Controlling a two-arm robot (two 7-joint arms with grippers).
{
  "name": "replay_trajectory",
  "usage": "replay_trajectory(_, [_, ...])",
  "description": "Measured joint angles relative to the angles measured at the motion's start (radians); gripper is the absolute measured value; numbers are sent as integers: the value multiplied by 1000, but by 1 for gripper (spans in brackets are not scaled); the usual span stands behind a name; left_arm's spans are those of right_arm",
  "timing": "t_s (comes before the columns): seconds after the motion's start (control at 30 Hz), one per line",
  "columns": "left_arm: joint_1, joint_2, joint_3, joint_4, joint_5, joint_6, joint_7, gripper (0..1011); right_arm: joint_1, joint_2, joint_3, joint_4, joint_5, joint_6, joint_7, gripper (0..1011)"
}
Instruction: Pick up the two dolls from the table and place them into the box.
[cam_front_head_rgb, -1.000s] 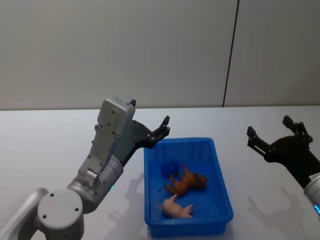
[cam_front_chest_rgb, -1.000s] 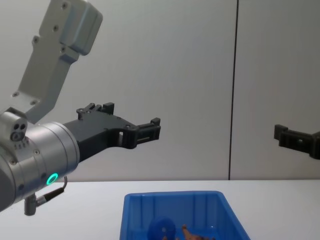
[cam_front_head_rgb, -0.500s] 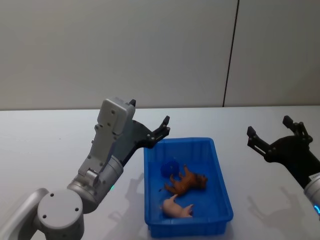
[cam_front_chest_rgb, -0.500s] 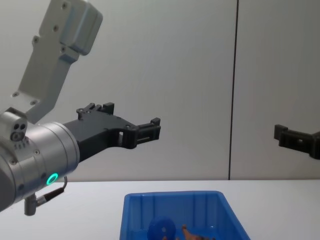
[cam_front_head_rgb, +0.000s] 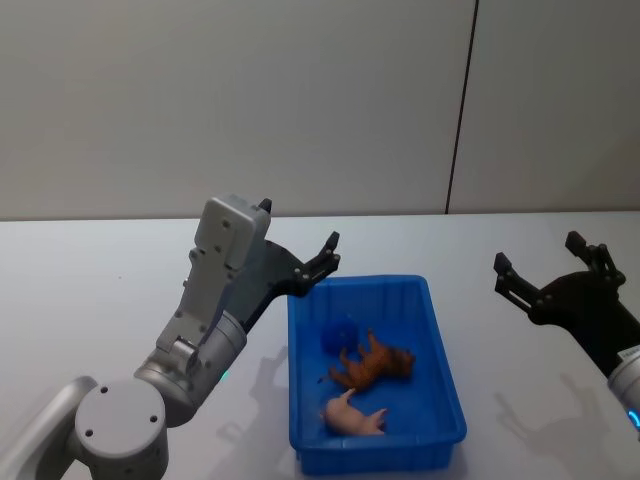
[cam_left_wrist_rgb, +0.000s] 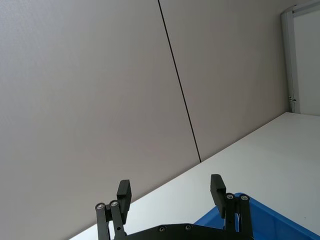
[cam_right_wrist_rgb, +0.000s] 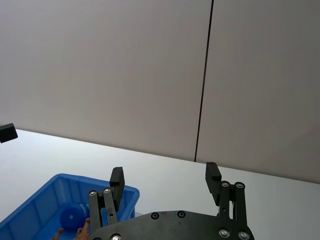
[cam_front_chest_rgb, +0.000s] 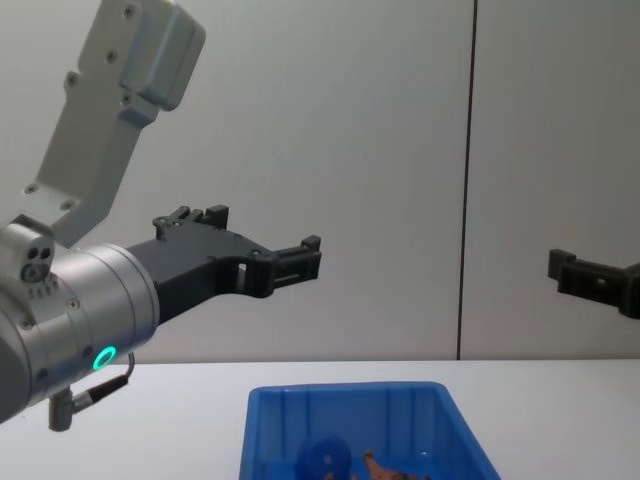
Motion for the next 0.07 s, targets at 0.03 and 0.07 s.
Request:
replay_trajectory(0.03, [0, 0, 0, 0, 0, 0, 0, 1004, 0, 0, 0, 0, 0, 0, 0, 1001])
replay_trajectory(0.07, [0, 0, 0, 0, 0, 0, 0, 1004, 0, 0, 0, 0, 0, 0, 0, 1001])
